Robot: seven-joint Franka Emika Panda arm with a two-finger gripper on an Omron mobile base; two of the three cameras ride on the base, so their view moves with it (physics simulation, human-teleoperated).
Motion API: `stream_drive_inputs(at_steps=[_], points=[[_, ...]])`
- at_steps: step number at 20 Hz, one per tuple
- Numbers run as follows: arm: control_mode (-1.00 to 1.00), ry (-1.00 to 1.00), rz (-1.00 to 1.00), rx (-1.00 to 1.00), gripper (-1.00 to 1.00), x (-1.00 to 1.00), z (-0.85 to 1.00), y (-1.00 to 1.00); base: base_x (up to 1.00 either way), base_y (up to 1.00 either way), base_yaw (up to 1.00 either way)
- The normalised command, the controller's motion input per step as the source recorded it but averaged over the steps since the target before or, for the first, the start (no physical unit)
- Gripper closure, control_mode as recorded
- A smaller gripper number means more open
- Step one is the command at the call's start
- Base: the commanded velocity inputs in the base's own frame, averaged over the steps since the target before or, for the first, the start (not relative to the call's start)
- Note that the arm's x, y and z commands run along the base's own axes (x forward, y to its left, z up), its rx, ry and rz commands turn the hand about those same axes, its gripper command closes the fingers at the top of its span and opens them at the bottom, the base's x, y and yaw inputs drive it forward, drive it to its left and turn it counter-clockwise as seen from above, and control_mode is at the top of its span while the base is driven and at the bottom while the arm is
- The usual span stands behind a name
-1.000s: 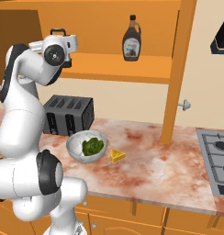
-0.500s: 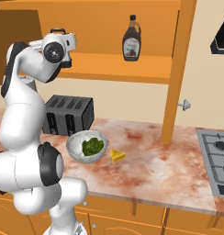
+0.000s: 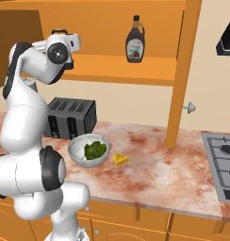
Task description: Pick the cheese from the fridge and the cheese grater from the cabinet and place them next to the salad bowl.
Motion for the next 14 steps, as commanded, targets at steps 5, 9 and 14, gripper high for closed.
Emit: stream_drive_inputs(at_steps=[5, 9, 14], points=[[-1.00, 0.00, 0.00, 0.00, -1.00, 0.00, 0.00, 0.00, 0.00, 0.00, 0.00], [-1.00, 0.00, 0.00, 0.00, -1.00, 0.00, -0.02, -0.03, 0.00, 0.00, 0.00], [-1.00, 0.02, -0.01, 0.00, -1.00, 0.00, -0.14, -0.13, 0.00, 0.00, 0.00]])
